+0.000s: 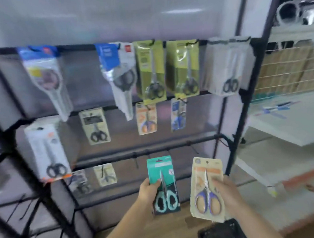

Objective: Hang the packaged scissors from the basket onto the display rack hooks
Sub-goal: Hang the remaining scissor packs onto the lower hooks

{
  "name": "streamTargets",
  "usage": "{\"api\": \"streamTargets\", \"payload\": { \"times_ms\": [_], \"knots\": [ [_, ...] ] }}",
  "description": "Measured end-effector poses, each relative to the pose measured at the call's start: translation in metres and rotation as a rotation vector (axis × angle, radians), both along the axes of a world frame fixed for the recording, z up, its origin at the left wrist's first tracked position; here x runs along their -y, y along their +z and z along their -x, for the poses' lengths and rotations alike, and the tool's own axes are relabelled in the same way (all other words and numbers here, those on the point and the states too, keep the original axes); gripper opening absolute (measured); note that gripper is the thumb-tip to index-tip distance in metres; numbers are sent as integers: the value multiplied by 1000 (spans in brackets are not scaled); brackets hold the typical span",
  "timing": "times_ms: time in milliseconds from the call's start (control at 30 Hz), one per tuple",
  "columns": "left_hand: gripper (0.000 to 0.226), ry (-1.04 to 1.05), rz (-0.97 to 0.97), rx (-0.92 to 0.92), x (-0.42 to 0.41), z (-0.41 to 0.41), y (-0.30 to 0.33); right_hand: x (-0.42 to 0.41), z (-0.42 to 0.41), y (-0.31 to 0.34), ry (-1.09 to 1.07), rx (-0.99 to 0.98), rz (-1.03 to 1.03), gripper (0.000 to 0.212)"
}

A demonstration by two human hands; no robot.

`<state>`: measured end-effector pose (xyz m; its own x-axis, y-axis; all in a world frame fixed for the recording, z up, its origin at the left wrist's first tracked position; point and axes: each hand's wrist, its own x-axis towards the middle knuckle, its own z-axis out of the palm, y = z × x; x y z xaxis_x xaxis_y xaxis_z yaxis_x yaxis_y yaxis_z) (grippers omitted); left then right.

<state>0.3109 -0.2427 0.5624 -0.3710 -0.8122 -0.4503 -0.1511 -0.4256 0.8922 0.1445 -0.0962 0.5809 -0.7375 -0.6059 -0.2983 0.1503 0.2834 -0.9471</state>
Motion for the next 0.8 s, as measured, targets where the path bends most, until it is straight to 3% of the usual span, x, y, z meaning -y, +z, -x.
{"api": "streamTargets", "payload": {
  "times_ms": [167,367,800],
  "knots": [
    [3,155,-23,-11,17,-73,-5,39,-53,4,111,-21,-38,14],
    [15,184,8,-12,41,-134,6,92,-98,21,207,-18,-11,7],
    [19,164,100,-55,96,-105,34,164,-82,41,272,-64,145,10]
  ]
}}
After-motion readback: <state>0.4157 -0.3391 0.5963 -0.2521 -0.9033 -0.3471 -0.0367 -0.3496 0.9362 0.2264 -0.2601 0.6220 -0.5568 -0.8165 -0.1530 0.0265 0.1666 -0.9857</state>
